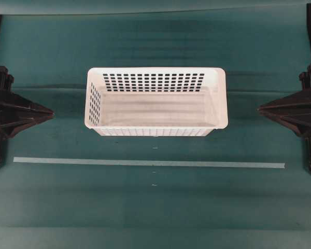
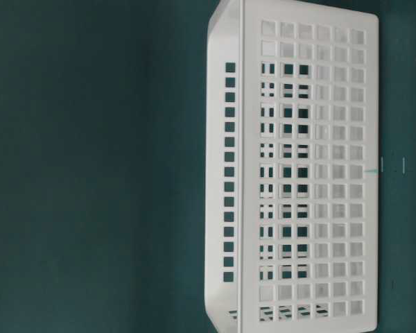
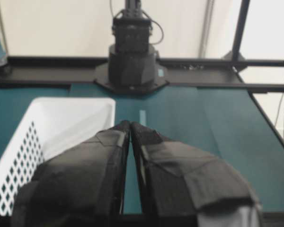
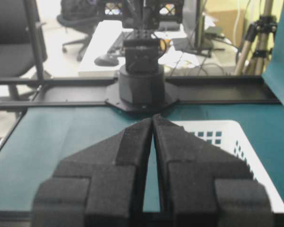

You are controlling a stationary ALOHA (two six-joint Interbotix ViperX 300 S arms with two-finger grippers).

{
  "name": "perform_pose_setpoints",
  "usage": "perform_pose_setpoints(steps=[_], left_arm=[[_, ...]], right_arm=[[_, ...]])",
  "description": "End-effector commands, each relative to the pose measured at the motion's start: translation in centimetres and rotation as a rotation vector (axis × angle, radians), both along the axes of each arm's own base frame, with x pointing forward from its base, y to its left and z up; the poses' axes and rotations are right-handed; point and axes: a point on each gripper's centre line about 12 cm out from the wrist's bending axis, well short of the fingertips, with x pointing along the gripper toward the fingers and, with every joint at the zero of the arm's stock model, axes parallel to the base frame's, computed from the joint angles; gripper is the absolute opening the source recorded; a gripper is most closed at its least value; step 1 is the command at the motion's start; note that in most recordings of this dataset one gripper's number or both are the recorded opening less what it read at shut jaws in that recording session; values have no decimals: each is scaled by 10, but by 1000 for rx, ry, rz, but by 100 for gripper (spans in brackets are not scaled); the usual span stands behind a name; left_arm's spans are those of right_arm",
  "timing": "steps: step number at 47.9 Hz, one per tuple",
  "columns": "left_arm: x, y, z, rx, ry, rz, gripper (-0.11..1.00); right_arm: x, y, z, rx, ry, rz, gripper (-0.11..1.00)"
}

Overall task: Lift the white basket with both hands.
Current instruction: 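Move both grippers inward toward the basket's left and right short rims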

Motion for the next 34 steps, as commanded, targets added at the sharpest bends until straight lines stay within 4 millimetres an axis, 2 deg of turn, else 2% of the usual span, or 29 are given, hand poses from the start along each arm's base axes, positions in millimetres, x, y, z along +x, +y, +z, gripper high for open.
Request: perform_pose_setpoints(steps=[1,3,7,11,15,23,29,34], left_arm=[[2,-2,8,-41,3,-15,14],[2,-2,11,-78,13,-17,14],[1,-2,17,-150,30,-20,3],[0,-1,26,-217,38,-20,-4],[0,0,32,-266,43,-18,-5],[3,1,39,-378,74,-15,-5],[8,5,39,-483,111,9,-5],[9,12,45,-637,113,42,-5]], right_arm=[[1,-1,9,29,-23,-3,14],[2,-3,12,106,-13,-13,13],[4,-7,13,275,48,-32,4],[4,-10,11,397,140,-47,1],[6,-13,13,510,229,-65,0],[15,-32,22,743,331,-172,0],[25,-40,15,833,461,-239,0],[34,-47,10,912,554,-293,0]])
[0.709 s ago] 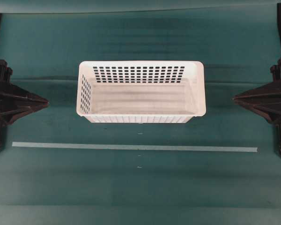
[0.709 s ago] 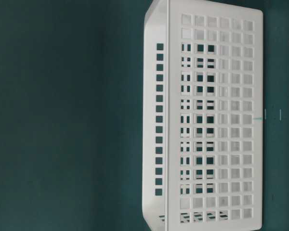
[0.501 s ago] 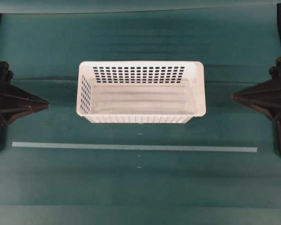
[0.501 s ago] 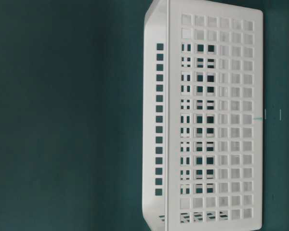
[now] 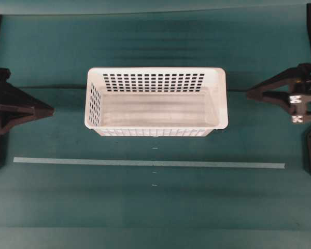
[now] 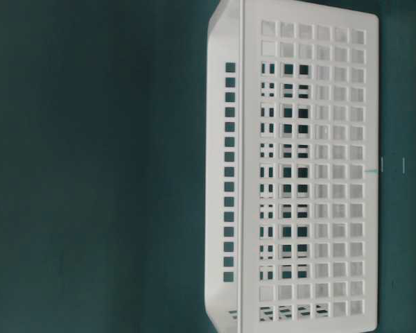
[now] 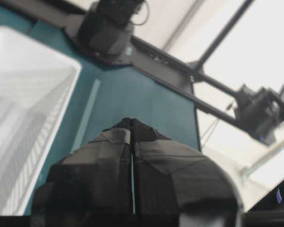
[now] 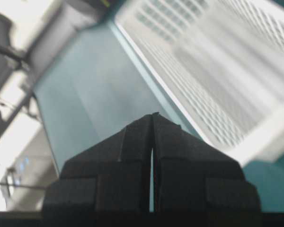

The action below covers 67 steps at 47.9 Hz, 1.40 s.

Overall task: Lift the white basket with both hands.
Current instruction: 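Move both grippers inward toward the basket's left and right short rims, then lower both grippers onto the basket rims and close them on the edges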

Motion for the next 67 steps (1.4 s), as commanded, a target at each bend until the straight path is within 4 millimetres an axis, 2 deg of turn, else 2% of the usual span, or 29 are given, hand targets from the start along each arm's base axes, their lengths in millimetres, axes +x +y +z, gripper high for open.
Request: perform_pose_setpoints(steps=[1,8,13,21,36,47,59,67], left_arm=[[3,7,14,-107,-11,40,-5],[3,24,5,-346,107,158,-5],[4,35,4,-435,160,235,-5],[11,53,0,-476,274,337,-5],[40,65,-43,-597,676,476,-5],[59,71,-49,-593,783,501,-5],[65,72,-51,-593,826,509,-5],[65,72,-51,-598,825,512,-2]], right_arm=[[9,-7,3,50,63,-28,0],[16,-19,-4,141,181,-85,0],[18,-29,-15,213,279,-135,0],[23,-42,-24,306,408,-198,0],[39,-62,-33,310,694,-235,0],[50,-73,-38,318,920,-259,0],[70,-76,-48,303,918,-243,1],[74,-74,-50,278,864,-233,3]])
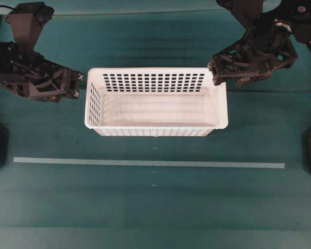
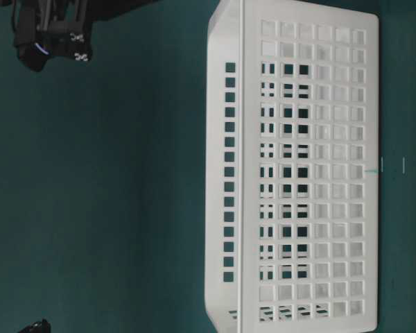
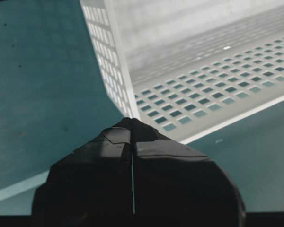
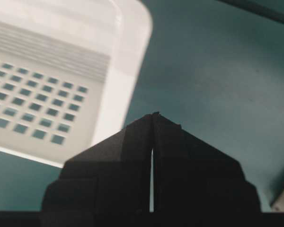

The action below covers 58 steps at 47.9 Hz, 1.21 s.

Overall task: Lift the white basket with both hands.
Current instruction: 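Lower both grippers onto the basket rims and close them on the edges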

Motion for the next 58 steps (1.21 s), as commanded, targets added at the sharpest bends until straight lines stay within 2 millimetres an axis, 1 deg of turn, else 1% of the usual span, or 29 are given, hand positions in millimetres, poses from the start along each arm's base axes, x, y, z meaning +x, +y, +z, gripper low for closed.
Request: perform_pose_setpoints(steps=[1,7,10,12,15,17,19,23,26,28,30,33,37,44,52,58], left_arm=[[3,1,9,11,-26,0,-2],[3,1,10,15,-29,-5,4],[3,1,10,17,-30,-6,8],[3,1,9,17,-29,-7,13],[4,1,10,19,-31,-9,21],[4,1,10,19,-31,-10,29],[4,1,10,21,-32,-14,41],[4,1,10,21,-37,-12,66],[5,1,10,22,-37,-13,83],[6,1,9,22,-38,-13,92],[7,2,9,23,-43,-12,97],[10,3,6,24,-51,-11,95],[15,4,0,23,-59,-8,93],[22,6,-14,12,-21,-7,93],[28,7,-29,-4,28,-5,93],[35,10,-50,-21,82,0,93]], right_arm=[[3,2,1,-16,-30,7,3],[2,2,-2,-30,-64,-3,6],[3,2,-2,-38,-88,-6,10],[3,3,-4,-40,-98,-9,14],[3,3,-5,-46,-112,-12,23],[2,2,-5,-47,-115,-16,30],[2,2,-6,-48,-116,-15,39],[0,3,-10,-39,-101,-25,61],[-1,4,-14,-28,-88,-53,77],[-1,4,-16,-22,-87,-79,87],[-1,5,-16,-17,-89,-105,94],[0,6,-19,-9,-88,-139,97],[1,7,-24,3,-79,-180,96],[3,8,-30,6,-91,-221,96],[14,13,-40,2,-118,-231,96],[26,16,-54,0,-150,-242,95]])
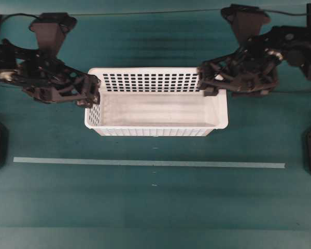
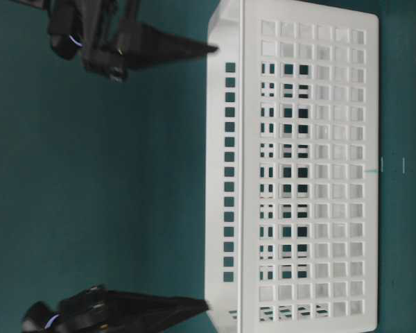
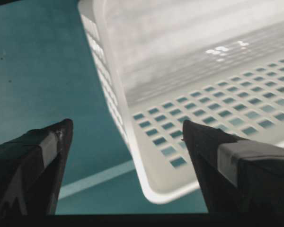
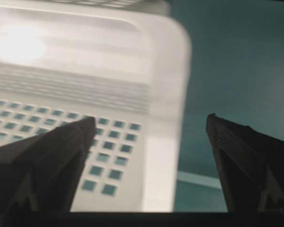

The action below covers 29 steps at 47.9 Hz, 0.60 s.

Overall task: Lift the white basket with both hands.
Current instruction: 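Lower both grippers onto the basket rims and close them on the edges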

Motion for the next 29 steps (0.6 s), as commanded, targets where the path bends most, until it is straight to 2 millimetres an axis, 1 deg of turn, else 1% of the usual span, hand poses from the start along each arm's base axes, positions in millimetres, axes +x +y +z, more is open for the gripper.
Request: perform_pose_setpoints(steps=[1,6,17,24,29], left_arm=[[7,2,-6,-1,13,1,93],[12,3,-16,-11,32,9,93],[18,5,-31,-23,9,41,93],[16,4,-44,-32,40,42,93],[16,4,-47,-36,46,44,93]], right_arm=[[8,4,-10,-5,-12,7,95],[7,5,-23,9,21,0,95],[0,7,-41,27,69,-35,95],[2,9,-47,20,55,-47,95],[5,8,-47,12,29,-50,95]])
